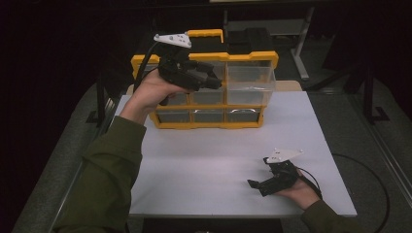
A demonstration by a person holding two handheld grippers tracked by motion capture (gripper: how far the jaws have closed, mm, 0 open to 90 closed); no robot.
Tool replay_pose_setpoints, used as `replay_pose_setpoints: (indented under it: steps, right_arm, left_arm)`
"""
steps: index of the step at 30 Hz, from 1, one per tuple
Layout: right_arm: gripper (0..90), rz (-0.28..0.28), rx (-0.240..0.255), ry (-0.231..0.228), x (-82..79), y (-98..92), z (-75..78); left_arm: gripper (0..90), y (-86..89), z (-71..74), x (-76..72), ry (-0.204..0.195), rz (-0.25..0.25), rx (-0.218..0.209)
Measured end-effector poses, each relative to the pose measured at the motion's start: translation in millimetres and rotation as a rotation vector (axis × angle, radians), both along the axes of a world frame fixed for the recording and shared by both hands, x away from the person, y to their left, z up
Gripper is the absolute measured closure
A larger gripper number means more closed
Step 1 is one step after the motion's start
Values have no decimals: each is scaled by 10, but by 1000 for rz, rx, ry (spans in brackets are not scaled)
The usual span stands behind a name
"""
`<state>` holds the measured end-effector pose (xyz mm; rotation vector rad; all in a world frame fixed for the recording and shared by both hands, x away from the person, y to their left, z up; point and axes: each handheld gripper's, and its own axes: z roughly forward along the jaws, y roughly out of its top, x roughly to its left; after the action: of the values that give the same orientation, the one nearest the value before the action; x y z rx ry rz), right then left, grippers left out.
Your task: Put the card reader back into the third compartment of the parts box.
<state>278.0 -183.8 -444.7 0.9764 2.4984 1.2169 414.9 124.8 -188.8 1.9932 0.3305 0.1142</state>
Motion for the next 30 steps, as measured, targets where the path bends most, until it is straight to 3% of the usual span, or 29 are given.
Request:
replay_pose_setpoints:
  steps: [15, 30]
  right_arm:
    - [0, 2, 0, -1, -5, -4, 4]
    - [0, 6, 3, -7, -8, -12, 9]
  left_arm:
    - [302, -321, 183, 103, -2, -24, -5]
    - [302, -590, 118, 285, 50, -5, 13]
